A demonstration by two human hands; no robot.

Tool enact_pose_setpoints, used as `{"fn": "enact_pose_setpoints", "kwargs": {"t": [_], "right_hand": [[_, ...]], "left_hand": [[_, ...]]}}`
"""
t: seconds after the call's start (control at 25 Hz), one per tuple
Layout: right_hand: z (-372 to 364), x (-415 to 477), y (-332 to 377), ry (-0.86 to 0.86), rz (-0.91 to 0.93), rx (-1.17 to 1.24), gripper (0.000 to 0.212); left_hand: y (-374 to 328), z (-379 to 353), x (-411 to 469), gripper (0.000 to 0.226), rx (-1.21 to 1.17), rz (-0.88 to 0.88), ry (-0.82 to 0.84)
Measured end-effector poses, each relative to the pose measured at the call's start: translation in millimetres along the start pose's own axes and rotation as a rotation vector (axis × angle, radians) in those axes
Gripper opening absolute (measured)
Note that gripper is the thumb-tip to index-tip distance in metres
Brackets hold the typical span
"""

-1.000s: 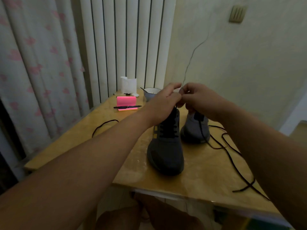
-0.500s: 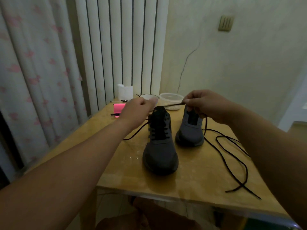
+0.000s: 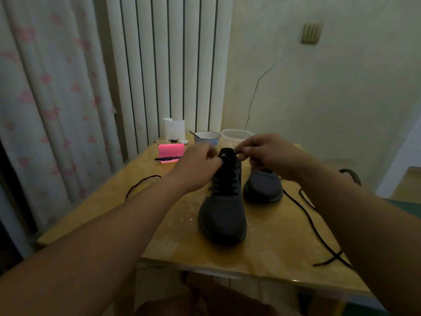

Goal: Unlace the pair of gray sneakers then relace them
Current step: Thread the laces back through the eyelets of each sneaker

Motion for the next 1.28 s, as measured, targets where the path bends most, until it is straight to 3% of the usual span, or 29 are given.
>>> {"fn": "enact_pose_setpoints", "kwargs": {"t": [0.08,0.16,0.28,0.4,0.48,0.56,0.64,0.8,0.92,1.08,1.28], "right_hand": [[-12,8,17,-0.023,0.074,-0.117,0.009],[-12,13,25,-0.096,0.118,-0.214,0.002],[-4,10,15,-0.12,0.123,-0.122,0.007],[9,9,-21,-0.178,0.057,0.164,0.015],[2,17,-39,-0.145,-0.004,0.074,0.018],[-18,26,-46,-0.054,-0.012,-0.056,0.022],[-25,29,-50,-0.084,0.0,-0.065,0.027],[-16,28,-73,-0.199,-0.01,0.136,0.016],[-9,25,-85,-0.252,-0.042,0.133,0.019],[-9,23,-98,-0.23,-0.015,0.33,0.019],[-10,22,-97,-0.19,0.03,0.373,0.018]], "left_hand": [[-23,-17,5,0.029,-0.142,-0.075,0.071],[-33,-29,12,0.032,-0.237,-0.035,0.135],[-19,-30,20,0.03,-0.191,0.019,0.142],[-1,-21,20,0.026,-0.215,-0.041,0.011],[10,-17,21,0.022,-0.26,-0.069,-0.081],[18,-22,24,0.02,-0.185,-0.082,-0.119],[25,-28,25,0.018,-0.088,-0.079,-0.133],[30,-39,23,0.024,0.023,-0.1,-0.116],[23,-47,19,0.029,0.165,-0.132,-0.126],[23,-52,24,0.006,0.167,-0.147,-0.114],[4,-40,25,0.003,0.238,-0.292,-0.194]]}}
Point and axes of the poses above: each hand's wrist, its own x-axis towards the middle knuckle, its own z-axis out of the back of the hand, y = z × x, the point moved 10 cm from there along x, towards the middle knuckle, and after that the axes turned 12 degrees about y, right-handed, at the moved point
